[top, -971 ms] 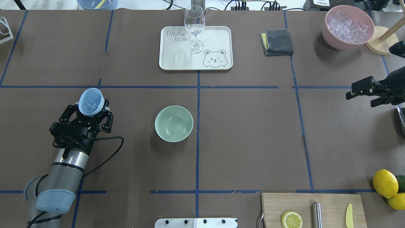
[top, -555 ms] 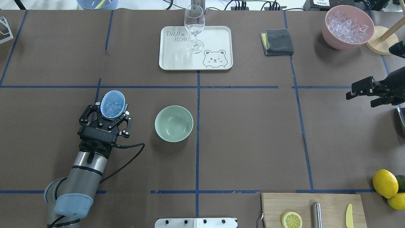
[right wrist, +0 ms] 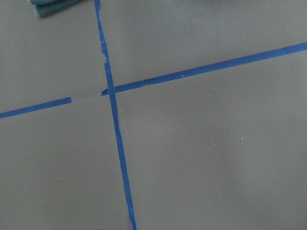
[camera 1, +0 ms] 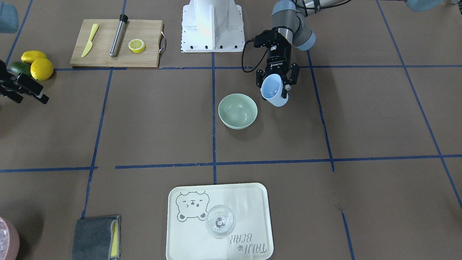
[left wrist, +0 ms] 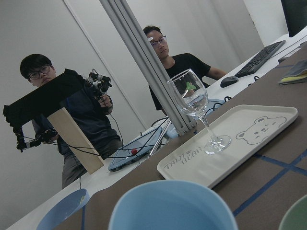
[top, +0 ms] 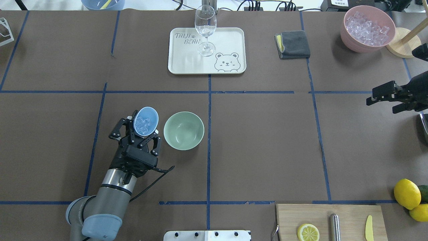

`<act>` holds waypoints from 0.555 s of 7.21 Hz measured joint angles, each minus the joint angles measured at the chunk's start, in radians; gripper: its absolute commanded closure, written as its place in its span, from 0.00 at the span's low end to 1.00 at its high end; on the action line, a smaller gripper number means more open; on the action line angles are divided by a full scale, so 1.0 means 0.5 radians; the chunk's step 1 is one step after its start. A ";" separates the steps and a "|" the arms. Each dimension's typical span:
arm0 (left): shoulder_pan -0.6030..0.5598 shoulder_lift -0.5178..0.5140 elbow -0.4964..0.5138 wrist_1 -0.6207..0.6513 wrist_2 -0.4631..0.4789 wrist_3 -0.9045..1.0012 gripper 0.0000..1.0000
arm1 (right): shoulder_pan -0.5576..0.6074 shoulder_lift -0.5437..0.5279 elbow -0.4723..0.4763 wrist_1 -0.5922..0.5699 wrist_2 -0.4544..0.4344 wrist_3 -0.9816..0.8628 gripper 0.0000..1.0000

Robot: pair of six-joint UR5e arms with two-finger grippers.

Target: Pour ice into bowl

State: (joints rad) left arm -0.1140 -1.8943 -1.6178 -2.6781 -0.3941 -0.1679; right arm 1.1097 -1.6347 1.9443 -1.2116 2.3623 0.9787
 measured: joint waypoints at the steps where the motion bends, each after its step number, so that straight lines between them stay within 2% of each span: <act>1: 0.006 -0.047 -0.001 0.127 -0.002 0.123 1.00 | 0.000 0.000 -0.001 -0.001 0.000 0.000 0.00; 4: 0.000 -0.087 0.002 0.229 -0.003 0.721 1.00 | -0.001 0.002 -0.004 -0.003 0.001 0.000 0.00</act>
State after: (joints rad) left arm -0.1141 -1.9379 -1.6166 -2.5635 -0.3958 0.1927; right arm 1.1091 -1.6338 1.9424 -1.2133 2.3630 0.9787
